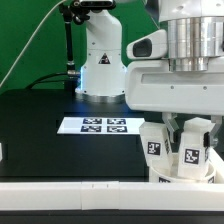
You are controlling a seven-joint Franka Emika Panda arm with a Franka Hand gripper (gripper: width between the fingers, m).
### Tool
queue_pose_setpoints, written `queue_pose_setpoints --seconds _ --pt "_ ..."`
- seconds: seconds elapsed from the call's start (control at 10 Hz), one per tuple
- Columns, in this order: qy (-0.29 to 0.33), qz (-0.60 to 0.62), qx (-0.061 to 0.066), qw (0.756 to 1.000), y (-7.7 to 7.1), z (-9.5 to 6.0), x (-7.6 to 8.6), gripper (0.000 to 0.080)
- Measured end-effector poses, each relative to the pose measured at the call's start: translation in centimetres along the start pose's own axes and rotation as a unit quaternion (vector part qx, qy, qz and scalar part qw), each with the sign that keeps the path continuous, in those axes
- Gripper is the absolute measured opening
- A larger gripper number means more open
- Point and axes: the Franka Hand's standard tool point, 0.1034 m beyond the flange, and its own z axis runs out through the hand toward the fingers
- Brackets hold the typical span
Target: Assemble stool
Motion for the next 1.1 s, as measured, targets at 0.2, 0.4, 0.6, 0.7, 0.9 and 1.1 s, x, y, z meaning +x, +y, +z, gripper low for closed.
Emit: queue_pose_setpoints --seconds 0.2,0.4,0.6,0.7,0.9,1.1 --pt "0.0 0.052 0.0 0.999 0.01 0.01 -0.02 0.0341" --pt "0.005 0.187 0.015 0.982 -0.39 0.07 -0.18 0.0341" --pt "-0.004 0.353 0.029 0.935 -0.66 0.08 -0.41 0.0341" --pt "-0.009 0.399 0.033 0.916 -0.69 0.11 -0.4 0.0341" --pt "-0.02 0.499 0.037 0.865 -0.76 0.17 -0.35 0.0341" --pt "-0.028 0.548 0.038 0.835 -0.77 0.16 -0.38 0.0341"
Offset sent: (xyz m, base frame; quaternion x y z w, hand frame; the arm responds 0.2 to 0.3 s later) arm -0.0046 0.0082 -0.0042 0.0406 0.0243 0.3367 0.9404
